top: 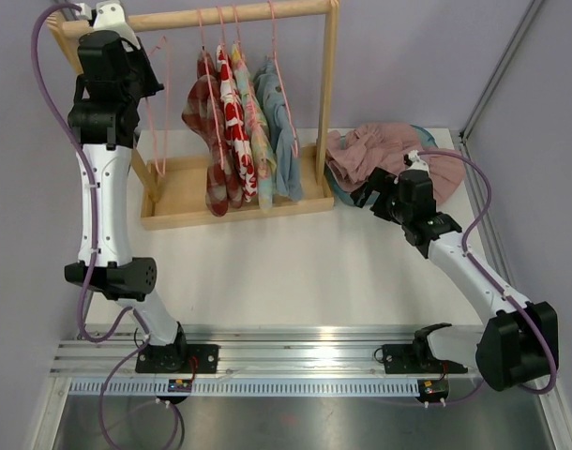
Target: Remove the skirt from the hanger
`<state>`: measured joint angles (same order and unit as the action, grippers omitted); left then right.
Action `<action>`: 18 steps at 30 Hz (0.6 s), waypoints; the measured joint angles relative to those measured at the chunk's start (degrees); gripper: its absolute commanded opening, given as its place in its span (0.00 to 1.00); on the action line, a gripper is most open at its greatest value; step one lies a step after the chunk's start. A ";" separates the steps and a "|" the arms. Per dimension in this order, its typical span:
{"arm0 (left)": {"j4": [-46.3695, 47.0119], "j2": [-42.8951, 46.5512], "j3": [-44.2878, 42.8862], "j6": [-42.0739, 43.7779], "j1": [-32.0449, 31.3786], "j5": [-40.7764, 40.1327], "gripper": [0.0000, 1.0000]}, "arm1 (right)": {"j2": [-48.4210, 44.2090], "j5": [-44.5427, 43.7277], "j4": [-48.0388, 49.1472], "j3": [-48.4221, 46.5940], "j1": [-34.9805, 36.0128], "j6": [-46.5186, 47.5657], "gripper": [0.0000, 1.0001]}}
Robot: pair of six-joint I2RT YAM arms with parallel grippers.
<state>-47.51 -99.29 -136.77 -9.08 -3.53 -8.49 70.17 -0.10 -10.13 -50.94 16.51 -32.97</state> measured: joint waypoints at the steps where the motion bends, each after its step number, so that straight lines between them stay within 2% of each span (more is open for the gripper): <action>1: 0.52 -0.39 0.00 -0.07 0.68 0.81 0.02 | -0.50 0.57 0.00 0.15 0.00 0.02 1.00; 5: 1.38 -1.68 0.46 -1.22 2.99 3.17 0.02 | -2.60 1.81 -0.02 0.85 0.00 0.11 1.00; 12: 3.30 -0.70 12.92 -1.92 3.48 5.55 0.05 | -5.49 2.75 -1.42 1.27 0.00 0.85 0.99; 16: 1.73 -0.96 15.02 -2.23 3.43 6.36 0.08 | -7.96 2.69 -3.54 1.27 0.00 1.68 0.99; 18: 1.73 -0.66 15.02 -2.54 3.43 6.54 0.00 | -9.31 2.67 -4.48 1.27 0.00 1.88 0.99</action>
<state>-45.78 -99.94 -121.75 -11.62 -0.10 -1.96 60.86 2.57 -14.61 -49.67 16.51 -31.09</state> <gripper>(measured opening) 0.071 0.993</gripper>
